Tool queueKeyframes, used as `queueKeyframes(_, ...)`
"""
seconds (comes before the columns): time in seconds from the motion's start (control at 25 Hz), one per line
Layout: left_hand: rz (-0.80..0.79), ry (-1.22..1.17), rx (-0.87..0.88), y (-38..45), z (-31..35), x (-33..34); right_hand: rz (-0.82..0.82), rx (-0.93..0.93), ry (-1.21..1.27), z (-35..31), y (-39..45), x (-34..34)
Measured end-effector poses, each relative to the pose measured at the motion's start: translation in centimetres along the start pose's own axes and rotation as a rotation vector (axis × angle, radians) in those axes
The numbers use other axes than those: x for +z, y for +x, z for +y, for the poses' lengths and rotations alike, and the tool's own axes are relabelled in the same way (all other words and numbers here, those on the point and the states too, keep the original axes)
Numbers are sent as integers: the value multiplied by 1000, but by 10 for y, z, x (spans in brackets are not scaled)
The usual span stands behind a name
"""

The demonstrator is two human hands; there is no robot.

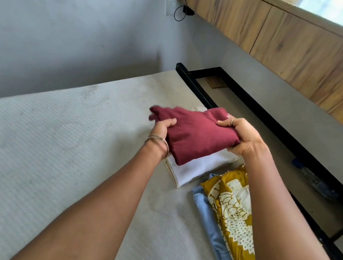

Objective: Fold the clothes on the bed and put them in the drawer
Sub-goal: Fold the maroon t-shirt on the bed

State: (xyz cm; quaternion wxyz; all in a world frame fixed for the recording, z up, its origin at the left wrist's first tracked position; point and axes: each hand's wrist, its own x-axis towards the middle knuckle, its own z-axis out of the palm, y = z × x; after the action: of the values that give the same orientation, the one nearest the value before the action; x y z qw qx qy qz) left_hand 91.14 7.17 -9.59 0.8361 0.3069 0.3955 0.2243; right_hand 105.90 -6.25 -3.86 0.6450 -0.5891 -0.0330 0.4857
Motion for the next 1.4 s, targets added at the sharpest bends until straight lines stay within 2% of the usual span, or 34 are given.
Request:
queueKeyframes(0.12, -56, 4, 80, 14, 30, 23, -116, -214, -53, -24, 15, -4)
queueKeyframes(0.2, -61, 11, 112, 26, 32, 28, -130, -251, -52, -27, 29, -10)
queueKeyframes(0.28, -6, 66, 83, 33, 14, 19, 13, -195, -206, -10, 43, -19)
queueKeyframes(0.4, 108, 237, -3, 29, -33, -10, 309, -97, -862, 44, 55, -36)
queueKeyframes(0.44, 127, 265, -3, 27, -47, -19, 348, -110, -952, 59, 57, -41)
queueKeyframes(0.6, 121, 212, 74, 19, -70, -31, 434, -323, -928, 69, 54, -43)
queueKeyframes(0.72, 117, 286, 88, 10, -76, -33, 504, -412, -938, 67, 55, -43)
queueKeyframes(0.84, 53, 364, -17, 0, -79, -33, 682, -503, -1284, 76, 50, -27)
queueKeyframes(0.88, 25, 354, -57, -4, -76, -32, 687, -619, -1330, 79, 45, -17)
queueKeyframes(0.92, 3, 343, -91, -9, -71, -31, 615, -766, -1342, 85, 39, -6)
queueKeyframes(0.96, -6, 366, -114, -15, -65, -30, 489, -859, -1391, 95, 31, 3)
queueKeyframes(1.0, -10, 418, -137, -22, -58, -31, 371, -871, -1502, 110, 27, 8)
queueKeyframes(1.08, -8, 511, -193, -39, -46, -38, 212, -705, -1800, 144, 20, 8)
queueKeyframes(1.16, -1, 622, -232, -53, -40, -53, 204, -485, -1928, 162, 14, -1)
queueKeyframes(1.28, 27, 778, -206, -79, -30, -80, 267, -349, -1728, 148, -8, 29)
queueKeyframes(1.4, 102, 814, -143, -114, -19, -113, 261, -416, -1452, 143, -45, 79)
